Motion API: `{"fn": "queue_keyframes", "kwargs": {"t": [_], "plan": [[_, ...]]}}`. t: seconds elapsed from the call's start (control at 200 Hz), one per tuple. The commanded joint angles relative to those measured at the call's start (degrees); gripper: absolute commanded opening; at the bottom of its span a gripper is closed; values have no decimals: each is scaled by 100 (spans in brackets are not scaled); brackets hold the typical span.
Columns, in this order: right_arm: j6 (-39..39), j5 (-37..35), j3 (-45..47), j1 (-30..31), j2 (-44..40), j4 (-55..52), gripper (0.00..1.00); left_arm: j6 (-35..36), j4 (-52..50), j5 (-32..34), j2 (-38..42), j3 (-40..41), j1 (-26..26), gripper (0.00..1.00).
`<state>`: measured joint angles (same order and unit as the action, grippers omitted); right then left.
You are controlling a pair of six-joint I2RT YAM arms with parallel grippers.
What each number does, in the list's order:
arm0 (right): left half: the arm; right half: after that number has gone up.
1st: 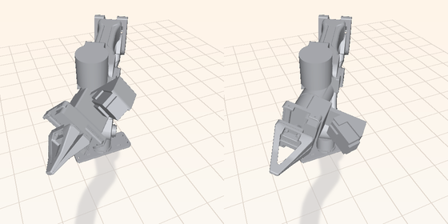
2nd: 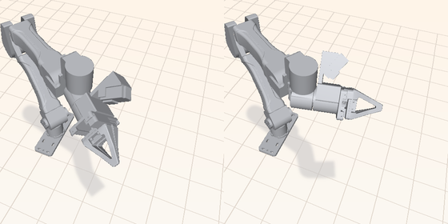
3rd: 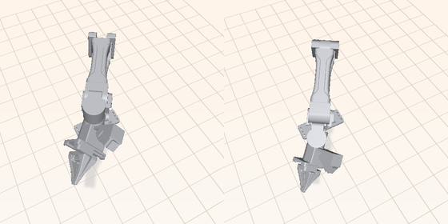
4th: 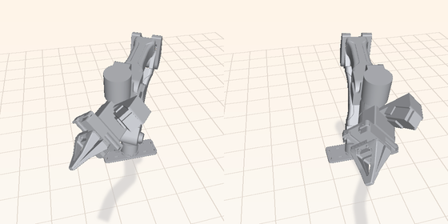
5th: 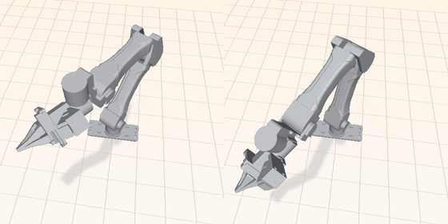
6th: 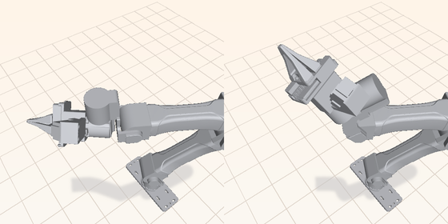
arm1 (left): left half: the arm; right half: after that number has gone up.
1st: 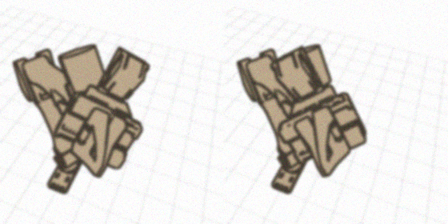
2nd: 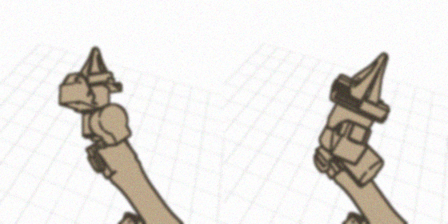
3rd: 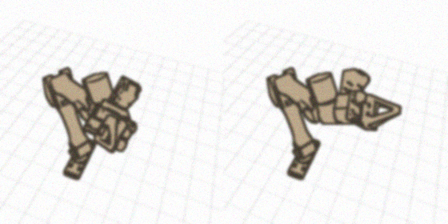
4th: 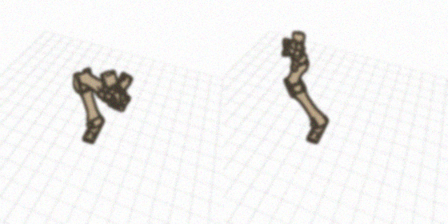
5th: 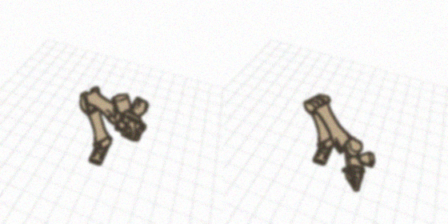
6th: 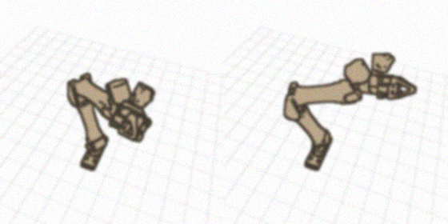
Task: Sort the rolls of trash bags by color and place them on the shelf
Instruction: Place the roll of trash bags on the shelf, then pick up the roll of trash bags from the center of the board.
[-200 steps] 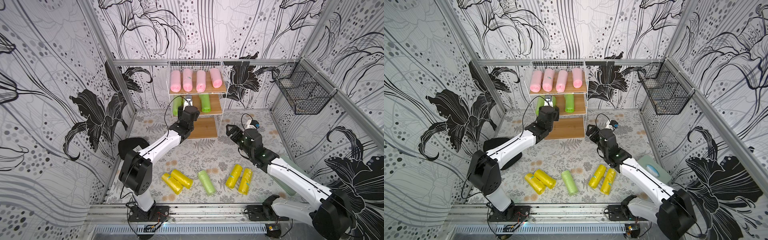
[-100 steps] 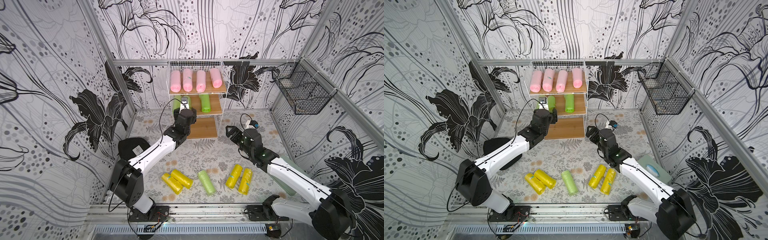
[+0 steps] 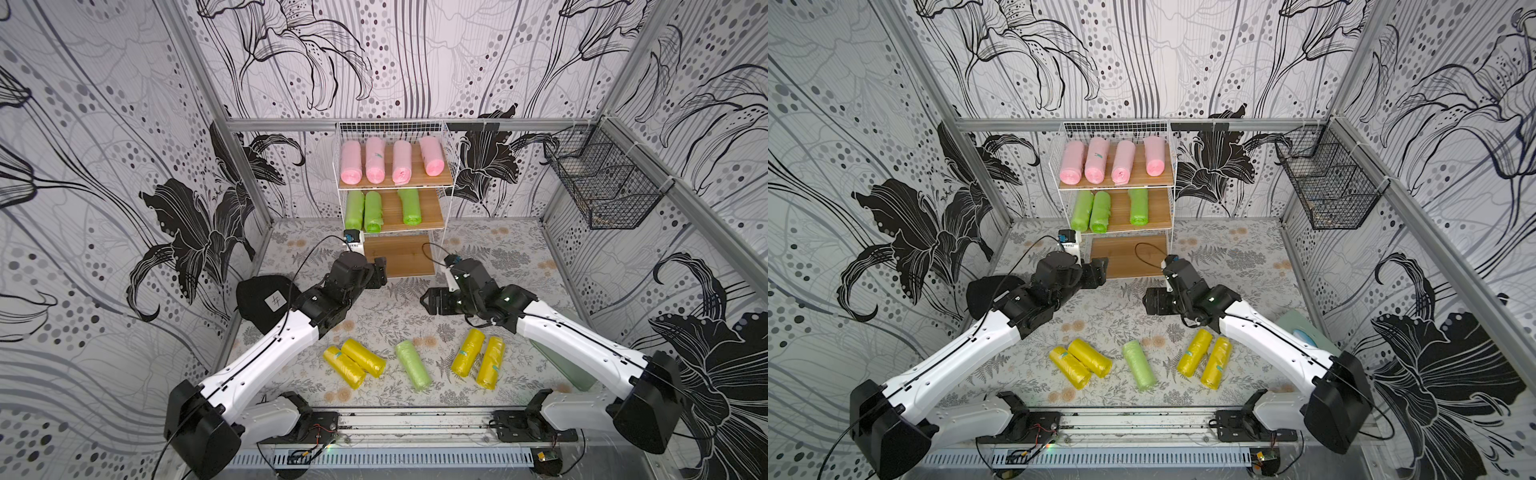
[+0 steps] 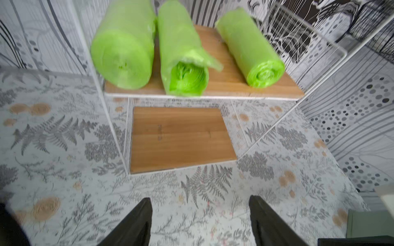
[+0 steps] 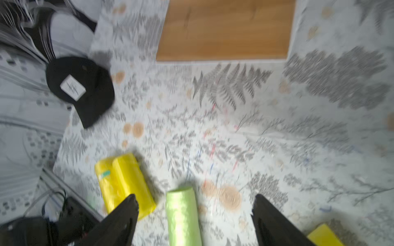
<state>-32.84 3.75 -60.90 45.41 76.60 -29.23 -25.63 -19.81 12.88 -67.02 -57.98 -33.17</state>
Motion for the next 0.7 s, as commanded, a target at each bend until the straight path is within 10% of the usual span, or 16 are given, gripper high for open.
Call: {"fn": "queue_keyframes", "kwargs": {"t": [0.0,0.691], "plan": [[190,217,-175,545,454,-801,86,-289,-805,-454,219,149,276,75],[-29,-638,-728,1778,2690,-813,75,-166,-847,-591,966,673,1278,77]]}}
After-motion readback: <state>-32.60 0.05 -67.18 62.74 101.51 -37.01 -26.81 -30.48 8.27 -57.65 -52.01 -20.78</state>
